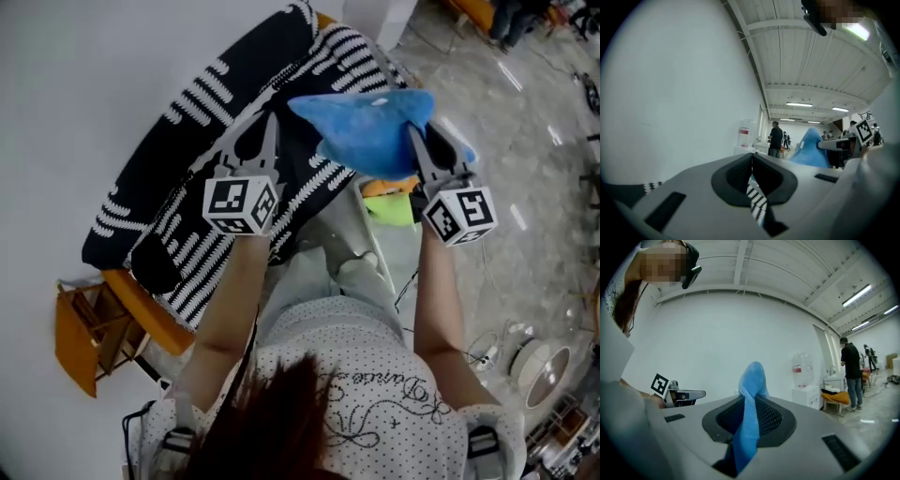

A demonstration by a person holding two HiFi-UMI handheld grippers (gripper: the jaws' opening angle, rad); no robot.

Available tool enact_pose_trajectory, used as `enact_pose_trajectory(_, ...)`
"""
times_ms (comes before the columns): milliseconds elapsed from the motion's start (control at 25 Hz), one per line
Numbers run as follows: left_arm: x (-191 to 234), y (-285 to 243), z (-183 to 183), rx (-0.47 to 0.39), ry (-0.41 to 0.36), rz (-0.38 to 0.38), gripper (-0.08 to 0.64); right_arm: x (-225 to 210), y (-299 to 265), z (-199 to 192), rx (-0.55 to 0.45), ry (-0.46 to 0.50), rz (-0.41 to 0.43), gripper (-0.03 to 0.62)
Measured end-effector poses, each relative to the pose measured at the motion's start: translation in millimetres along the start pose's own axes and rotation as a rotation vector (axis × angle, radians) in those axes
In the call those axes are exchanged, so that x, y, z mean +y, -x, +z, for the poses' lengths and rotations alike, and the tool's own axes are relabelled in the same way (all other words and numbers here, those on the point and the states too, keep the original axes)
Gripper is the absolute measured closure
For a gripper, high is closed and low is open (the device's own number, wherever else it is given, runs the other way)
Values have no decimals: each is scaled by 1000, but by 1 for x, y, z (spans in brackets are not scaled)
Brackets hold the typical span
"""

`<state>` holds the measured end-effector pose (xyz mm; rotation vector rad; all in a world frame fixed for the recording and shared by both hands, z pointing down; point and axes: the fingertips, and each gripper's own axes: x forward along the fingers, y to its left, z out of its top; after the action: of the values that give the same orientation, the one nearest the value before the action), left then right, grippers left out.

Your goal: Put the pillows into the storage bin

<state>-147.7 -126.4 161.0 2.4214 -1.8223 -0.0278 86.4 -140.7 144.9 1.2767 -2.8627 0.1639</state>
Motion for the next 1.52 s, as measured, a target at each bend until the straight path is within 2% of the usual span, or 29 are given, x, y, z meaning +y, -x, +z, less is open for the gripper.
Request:
enact_pose_trajectory(120, -59, -25, -8, 22, -6, -91, 555, -37, 53, -5, -4, -12, -86, 520)
enact_pose_trajectory(440, -214, -70, -35, 64, 13, -239, 555, -129, 180, -23, 40, -2, -222, 520)
enact_pose_trajectory(760, -324, -91, -74, 116, 10, -337, 555, -191, 272, -58, 64, -45, -318, 520)
enact_pose_trajectory(920, -362, -98, -95, 157, 2, -406, 555, -208, 308, -82, 87, -83, -389, 520)
enact_pose_trajectory(1160, -397, -120, -131, 225, -2, -501, 555, -223, 340, -122, 124, -145, -481, 520)
enact_pose_trajectory(1320, -409, -139, -155, 268, -12, -566, 556, -233, 352, -159, 166, -212, -552, 518)
enact_pose_trajectory(1520, -413, -146, -192, 310, -15, -613, 556, -233, 362, -209, 207, -246, -607, 518)
